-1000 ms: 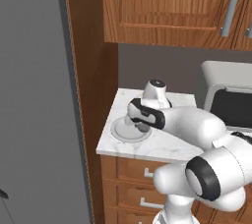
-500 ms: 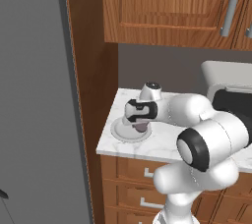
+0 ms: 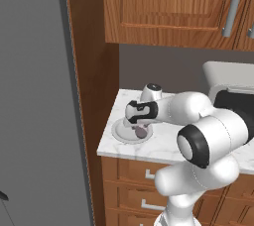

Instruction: Pick the eggplant from the microwave and place it on plate located on the counter.

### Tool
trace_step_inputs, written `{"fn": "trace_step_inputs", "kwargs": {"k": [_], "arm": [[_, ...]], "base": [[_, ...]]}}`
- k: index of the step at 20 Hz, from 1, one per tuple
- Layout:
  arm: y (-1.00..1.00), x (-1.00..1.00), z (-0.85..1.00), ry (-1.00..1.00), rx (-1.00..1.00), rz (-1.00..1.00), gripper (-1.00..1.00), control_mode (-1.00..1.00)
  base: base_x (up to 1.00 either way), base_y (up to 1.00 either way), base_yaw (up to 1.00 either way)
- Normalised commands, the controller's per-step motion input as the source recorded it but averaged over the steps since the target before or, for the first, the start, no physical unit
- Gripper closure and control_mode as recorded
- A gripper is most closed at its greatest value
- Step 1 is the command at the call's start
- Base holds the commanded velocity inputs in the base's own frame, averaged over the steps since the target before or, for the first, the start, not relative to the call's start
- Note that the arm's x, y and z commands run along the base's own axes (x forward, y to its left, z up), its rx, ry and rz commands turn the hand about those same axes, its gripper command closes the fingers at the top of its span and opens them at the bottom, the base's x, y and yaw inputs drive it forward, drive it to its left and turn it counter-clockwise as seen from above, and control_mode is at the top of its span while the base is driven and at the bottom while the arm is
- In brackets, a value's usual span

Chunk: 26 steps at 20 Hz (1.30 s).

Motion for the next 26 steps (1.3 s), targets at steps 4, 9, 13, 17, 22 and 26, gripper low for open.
{"fn": "trace_step_inputs", "kwargs": {"k": [4,9,13,17,22,26], "arm": [[-0.01,0.00,0.32,-0.06,0.02,-0.02,-1.00,-1.00],[-0.29,-0.20,0.76,-0.15,0.02,-0.03,-1.00,-1.00],[-0.98,-0.96,0.62,-0.11,0.00,-0.04,-1.00,-1.00],[-0.63,-1.00,0.79,-0.02,0.00,-0.03,-1.00,-1.00],[-0.09,-1.00,0.98,0.00,0.00,-0.04,-1.00,-1.00],[0.02,-0.96,0.88,0.00,-0.01,-0.02,-1.00,-1.00]], "base": [[0.00,0.00,0.00],[0.00,0.00,0.00],[0.00,0.00,0.00],[0.00,0.00,0.00],[0.00,0.00,0.00],[0.00,0.00,0.00]]}}
